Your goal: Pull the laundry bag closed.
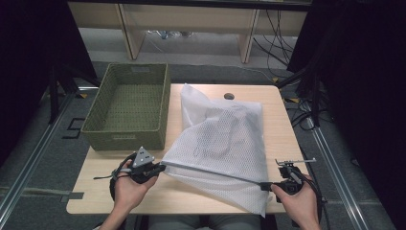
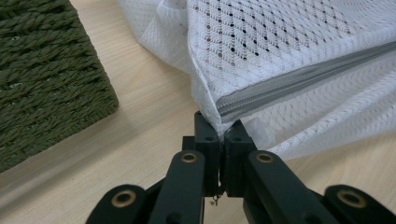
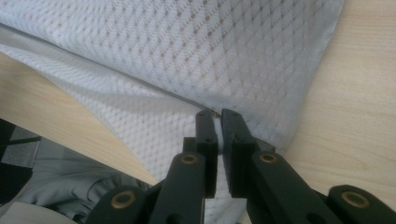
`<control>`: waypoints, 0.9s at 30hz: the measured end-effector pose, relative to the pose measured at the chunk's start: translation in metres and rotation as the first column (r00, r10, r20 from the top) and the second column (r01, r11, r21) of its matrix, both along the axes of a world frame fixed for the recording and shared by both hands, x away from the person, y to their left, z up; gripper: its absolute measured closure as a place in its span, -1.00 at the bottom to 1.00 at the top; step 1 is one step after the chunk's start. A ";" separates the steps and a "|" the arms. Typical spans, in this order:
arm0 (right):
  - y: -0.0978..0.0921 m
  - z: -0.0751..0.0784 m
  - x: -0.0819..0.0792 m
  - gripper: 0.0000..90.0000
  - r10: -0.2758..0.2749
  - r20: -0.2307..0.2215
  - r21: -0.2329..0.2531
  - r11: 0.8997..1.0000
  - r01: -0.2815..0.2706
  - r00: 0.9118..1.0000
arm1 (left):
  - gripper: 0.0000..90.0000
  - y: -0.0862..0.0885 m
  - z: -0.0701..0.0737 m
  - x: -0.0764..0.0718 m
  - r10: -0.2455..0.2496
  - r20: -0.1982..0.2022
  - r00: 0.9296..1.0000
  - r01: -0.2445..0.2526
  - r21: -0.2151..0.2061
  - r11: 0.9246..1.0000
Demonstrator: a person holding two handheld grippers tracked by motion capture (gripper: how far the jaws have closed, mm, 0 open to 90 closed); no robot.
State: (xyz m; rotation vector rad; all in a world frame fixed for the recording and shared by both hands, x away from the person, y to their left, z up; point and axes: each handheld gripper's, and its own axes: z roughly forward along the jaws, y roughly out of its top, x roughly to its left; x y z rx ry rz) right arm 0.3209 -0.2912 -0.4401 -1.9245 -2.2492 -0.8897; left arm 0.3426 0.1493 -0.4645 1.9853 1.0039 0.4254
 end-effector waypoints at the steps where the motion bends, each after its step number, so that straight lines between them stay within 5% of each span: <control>1: -0.002 -0.001 0.000 0.93 0.019 0.000 0.016 1.000 -0.019 1.000 | 0.93 0.000 0.000 0.000 0.001 -0.004 1.000 -0.001 0.004 1.000; 3: -0.001 0.001 -0.001 0.93 -0.016 -0.035 0.011 1.000 0.017 0.999 | 0.93 0.001 0.000 0.001 0.006 -0.005 1.000 -0.006 0.002 1.000; 10: -0.006 -0.006 -0.001 0.93 -0.011 -0.053 -0.010 1.000 0.010 0.999 | 0.93 0.003 0.000 0.001 0.012 -0.006 1.000 -0.012 0.002 1.000; 20: -0.011 -0.006 0.001 0.93 -0.049 -0.103 0.004 0.999 0.049 0.994 | 0.93 0.008 -0.005 0.005 0.024 -0.017 1.000 -0.024 0.002 1.000; 24: -0.018 -0.009 0.004 0.93 -0.016 -0.094 0.028 0.999 0.018 0.995 | 0.93 0.011 -0.008 0.007 0.031 -0.038 0.999 -0.031 -0.004 1.000; 25: -0.015 -0.008 0.003 0.93 -0.062 -0.110 0.022 0.998 0.065 0.992 | 0.93 0.011 -0.008 0.007 0.035 -0.034 0.999 -0.035 0.002 0.999; 27: -0.016 -0.008 0.003 0.93 -0.050 -0.122 0.021 0.998 0.053 0.991 | 0.93 0.012 -0.011 0.009 0.038 -0.035 0.999 -0.038 0.002 0.999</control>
